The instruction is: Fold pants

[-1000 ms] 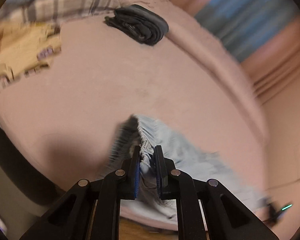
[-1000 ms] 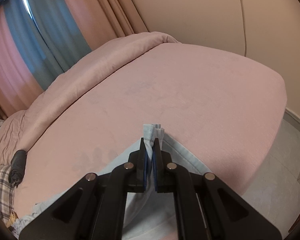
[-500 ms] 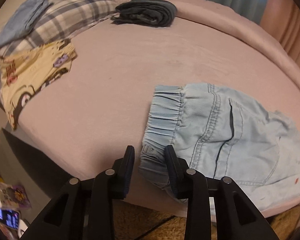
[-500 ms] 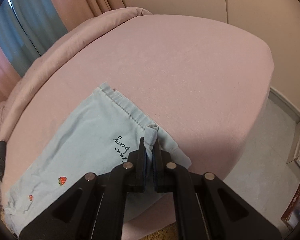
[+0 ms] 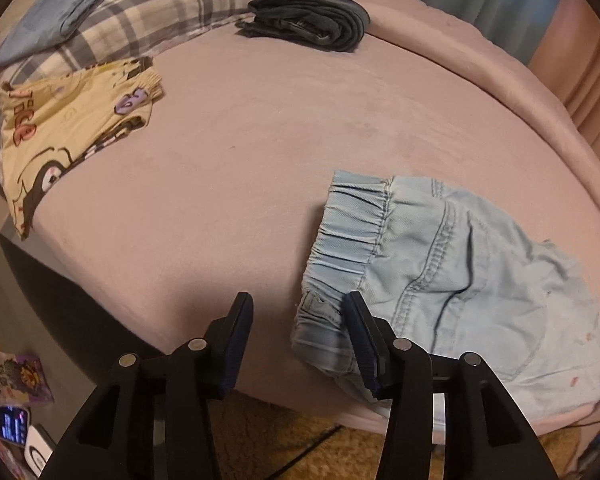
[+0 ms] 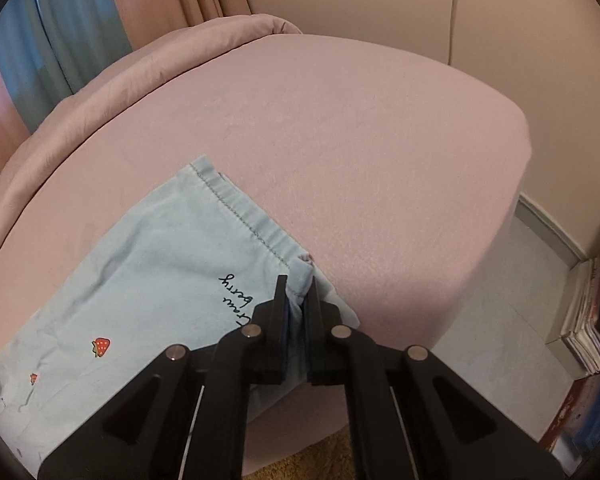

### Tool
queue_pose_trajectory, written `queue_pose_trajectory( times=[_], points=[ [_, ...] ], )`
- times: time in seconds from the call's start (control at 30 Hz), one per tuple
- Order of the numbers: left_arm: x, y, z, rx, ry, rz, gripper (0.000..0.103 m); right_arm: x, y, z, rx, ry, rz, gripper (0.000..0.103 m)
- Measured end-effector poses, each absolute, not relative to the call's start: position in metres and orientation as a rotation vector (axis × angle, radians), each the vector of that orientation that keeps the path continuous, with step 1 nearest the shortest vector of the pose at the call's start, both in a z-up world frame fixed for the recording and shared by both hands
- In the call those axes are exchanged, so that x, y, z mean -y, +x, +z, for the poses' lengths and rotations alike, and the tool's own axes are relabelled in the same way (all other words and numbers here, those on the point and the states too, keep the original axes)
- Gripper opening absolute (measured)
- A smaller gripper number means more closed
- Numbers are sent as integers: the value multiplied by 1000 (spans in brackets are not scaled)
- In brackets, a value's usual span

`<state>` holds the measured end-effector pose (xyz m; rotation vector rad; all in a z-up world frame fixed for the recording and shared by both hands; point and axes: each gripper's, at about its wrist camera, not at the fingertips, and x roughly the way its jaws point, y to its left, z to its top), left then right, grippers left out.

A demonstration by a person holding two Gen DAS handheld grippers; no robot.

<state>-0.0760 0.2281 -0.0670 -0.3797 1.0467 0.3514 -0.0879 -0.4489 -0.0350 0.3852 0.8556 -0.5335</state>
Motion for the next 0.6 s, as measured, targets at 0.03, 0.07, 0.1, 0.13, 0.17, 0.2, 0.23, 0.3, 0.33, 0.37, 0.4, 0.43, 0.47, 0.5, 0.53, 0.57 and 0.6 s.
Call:
queue_pose_trajectory(
  times=[0.03, 0.07, 0.1, 0.13, 0.17, 0.2, 0.23, 0.3, 0.33, 0.37, 0.4, 0.43, 0.47, 0.5, 0.53, 0.57, 0.6],
  points=[
    [-224, -77, -59, -1034, -369, 337, 49, 447, -88, -32, -859, 386, -535, 10],
    [-219, -79, -50, -1007, -352, 315, 49, 446, -88, -29, -870, 375, -543, 18],
    [-211, -83, -37, -960, -337, 283, 49, 444, -90, -24, -877, 349, -569, 24],
    [-203, -86, -26, -924, -341, 250, 49, 441, -93, -19, -867, 330, -585, 36],
    [-197, -87, -19, -906, -356, 214, 49, 439, -98, -11, -847, 316, -588, 41],
    [-187, -86, -14, -900, -380, 160, 49, 441, -102, -4, -831, 315, -576, 41],
    [-175, -83, -12, -909, -385, 115, 49, 437, -106, 2, -821, 319, -554, 42],
    [-142, -75, -8, -932, -326, 36, 49, 429, -110, 10, -809, 332, -486, 41],
    [-125, -73, -7, -922, -297, 7, 49, 423, -111, 13, -804, 334, -442, 41],
    [-108, -70, -6, -904, -283, -27, 49, 417, -109, 13, -803, 335, -406, 41],
    [-96, -68, -8, -893, -283, -65, 49, 409, -106, 11, -811, 335, -347, 41],
    [-83, -65, -10, -892, -287, -105, 49, 400, -102, 5, -829, 341, -285, 37],
    [-71, -61, -14, -902, -297, -146, 49, 394, -98, -1, -852, 350, -246, 32],
    [-58, -56, -21, -927, -306, -177, 48, 384, -93, -13, -899, 356, -199, 28],
    [-47, -52, -27, -945, -309, -202, 40, 378, -91, -21, -925, 348, -182, 24],
    [-37, -48, -35, -964, -304, -223, 37, 369, -88, -33, -964, 310, -176, 23],
    [-30, -44, -45, -989, -289, -239, 34, 364, -87, -41, -983, 265, -197, 23]
  ],
)
